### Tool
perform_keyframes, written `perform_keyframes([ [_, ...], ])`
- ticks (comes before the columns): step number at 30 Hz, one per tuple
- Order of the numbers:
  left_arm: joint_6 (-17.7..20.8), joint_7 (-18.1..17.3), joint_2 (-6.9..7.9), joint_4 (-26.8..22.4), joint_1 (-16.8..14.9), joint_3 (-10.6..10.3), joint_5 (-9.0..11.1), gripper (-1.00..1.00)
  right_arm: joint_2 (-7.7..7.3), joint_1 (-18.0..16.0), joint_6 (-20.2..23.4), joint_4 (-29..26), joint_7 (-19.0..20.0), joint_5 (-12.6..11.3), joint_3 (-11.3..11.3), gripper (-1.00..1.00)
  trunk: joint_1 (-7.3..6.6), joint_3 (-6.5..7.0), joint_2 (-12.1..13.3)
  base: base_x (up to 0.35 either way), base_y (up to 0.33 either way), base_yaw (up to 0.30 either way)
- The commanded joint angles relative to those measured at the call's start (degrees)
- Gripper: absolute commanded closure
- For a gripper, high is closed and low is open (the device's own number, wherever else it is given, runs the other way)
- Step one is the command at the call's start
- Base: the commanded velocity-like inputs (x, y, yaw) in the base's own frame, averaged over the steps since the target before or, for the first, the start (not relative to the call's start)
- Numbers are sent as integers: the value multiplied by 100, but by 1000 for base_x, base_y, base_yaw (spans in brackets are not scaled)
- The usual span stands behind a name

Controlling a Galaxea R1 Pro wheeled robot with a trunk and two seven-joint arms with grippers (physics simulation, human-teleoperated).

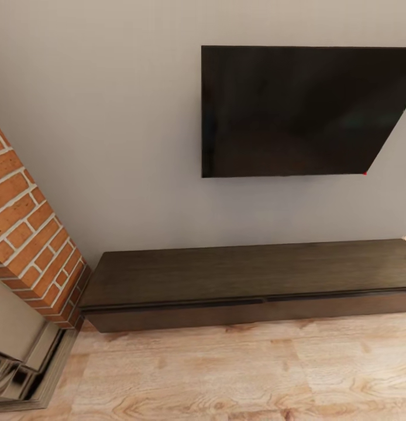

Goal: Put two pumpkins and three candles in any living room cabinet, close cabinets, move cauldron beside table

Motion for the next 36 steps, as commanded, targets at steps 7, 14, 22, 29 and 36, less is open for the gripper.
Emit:
perform_keyframes([
  [7,-17,11,-6,0,2,-52,56,-100,5,-7,-241,23,1,-46,55,-100,-154,176,278,0,0,-109],
  [14,-17,11,-11,0,2,-52,49,-100,6,14,-318,22,201,-43,54,-100,-308,365,559,0,0,-16],
  [22,-17,10,-18,0,2,-51,47,-100,5,17,-324,21,496,-54,47,-100,-483,584,880,0,0,-1],
  [29,-17,11,-18,0,2,-50,47,-100,5,17,-325,22,511,-55,47,-100,-637,776,1161,0,0,0],
  [36,-17,10,-25,2,2,-52,47,-100,5,17,-325,22,514,-51,54,-100,-791,968,1442,0,0,0],
])
